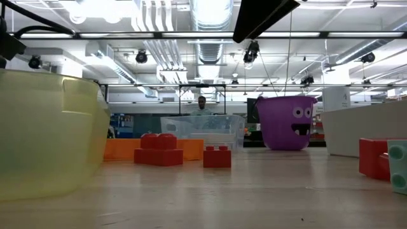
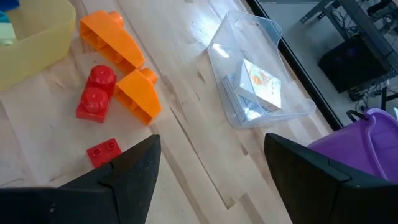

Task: Pick & Place Toys
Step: Put the orange dice into the white bin

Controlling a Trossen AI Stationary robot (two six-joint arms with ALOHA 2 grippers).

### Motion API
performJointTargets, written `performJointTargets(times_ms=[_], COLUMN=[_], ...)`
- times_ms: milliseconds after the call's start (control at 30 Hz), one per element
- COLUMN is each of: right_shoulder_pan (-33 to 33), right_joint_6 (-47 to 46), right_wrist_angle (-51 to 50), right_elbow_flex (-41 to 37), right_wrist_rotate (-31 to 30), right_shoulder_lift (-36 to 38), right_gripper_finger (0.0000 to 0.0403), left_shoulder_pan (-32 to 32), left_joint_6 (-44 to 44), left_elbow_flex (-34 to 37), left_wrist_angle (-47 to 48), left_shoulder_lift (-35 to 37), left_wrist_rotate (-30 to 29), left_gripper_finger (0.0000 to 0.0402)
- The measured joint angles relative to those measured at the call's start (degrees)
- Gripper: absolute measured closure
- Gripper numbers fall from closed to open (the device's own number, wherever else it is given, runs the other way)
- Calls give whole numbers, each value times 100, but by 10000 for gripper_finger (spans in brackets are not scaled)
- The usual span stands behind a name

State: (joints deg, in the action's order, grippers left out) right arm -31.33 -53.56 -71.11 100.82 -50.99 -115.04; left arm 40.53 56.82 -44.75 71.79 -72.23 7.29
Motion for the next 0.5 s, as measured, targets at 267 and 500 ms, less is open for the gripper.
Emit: performJointTargets(times_ms=[267, 500], right_shoulder_pan=[0, 0], right_joint_6=[0, 0], right_wrist_angle=[19, 100], right_elbow_flex=[0, 0], right_wrist_rotate=[0, -1], right_shoulder_lift=[0, 0], right_gripper_finger=[119, 119], left_shoulder_pan=[6, 0], left_joint_6=[-374, -723], left_elbow_flex=[4, 84], left_wrist_angle=[-41, -147], left_shoulder_lift=[-1, -3], left_wrist_rotate=[-26, 4], left_gripper_finger=[34, 34])
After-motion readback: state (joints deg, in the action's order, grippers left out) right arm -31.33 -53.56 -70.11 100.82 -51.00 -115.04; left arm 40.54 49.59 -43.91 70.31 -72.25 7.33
